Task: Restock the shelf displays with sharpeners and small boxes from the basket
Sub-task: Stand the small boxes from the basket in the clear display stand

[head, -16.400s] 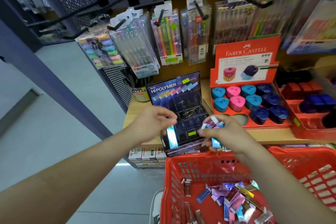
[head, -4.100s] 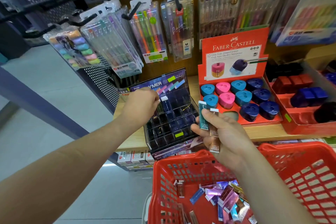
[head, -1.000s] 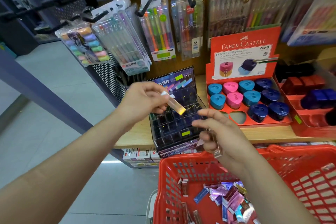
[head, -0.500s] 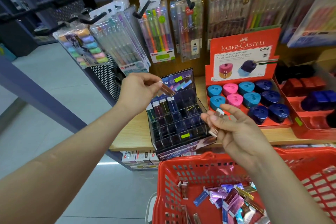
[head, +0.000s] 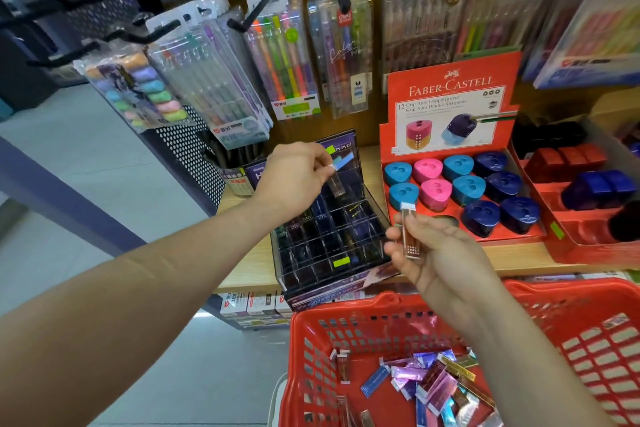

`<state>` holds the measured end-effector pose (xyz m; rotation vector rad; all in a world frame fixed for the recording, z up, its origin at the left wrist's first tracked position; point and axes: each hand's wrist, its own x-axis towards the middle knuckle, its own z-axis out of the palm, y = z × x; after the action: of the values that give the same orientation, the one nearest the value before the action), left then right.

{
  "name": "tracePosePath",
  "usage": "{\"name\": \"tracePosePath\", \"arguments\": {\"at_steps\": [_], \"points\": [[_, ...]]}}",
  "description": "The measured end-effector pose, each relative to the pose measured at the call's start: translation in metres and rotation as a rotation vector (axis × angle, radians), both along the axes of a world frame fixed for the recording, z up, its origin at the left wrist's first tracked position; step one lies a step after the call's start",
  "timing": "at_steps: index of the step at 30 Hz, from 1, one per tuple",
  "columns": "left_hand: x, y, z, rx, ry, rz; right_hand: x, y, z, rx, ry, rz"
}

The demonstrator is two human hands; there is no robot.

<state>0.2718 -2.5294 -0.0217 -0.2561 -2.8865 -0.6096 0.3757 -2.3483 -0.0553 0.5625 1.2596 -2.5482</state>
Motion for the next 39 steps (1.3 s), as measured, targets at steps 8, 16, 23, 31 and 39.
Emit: {"name": "tracePosePath", "arguments": {"at_steps": [8,16,23,31,39], "points": [[-0.004,0.012,-0.005,-0.014,-0.009,-0.025,0.001,-0.001,0.002,0.034,0.009,0.072],[-0.005,0.016,-0.016,-0.323,0.015,-0.179,0.0,0.0,-0.003,0.097,0.07,0.055],[0.0,0.015,-0.013,-0.471,0.076,-0.204,0.0,0.001,-0.005,-0.014,0.07,-0.046],[0.056,0.024,0.016,0.566,-0.548,-0.178,-0.002,-0.001,0.0,0.168,0.14,-0.094],[0.054,0.028,0.022,0.371,-0.421,-0.36,0.001,-0.009,0.0,0.437,0.261,0.057]]}}
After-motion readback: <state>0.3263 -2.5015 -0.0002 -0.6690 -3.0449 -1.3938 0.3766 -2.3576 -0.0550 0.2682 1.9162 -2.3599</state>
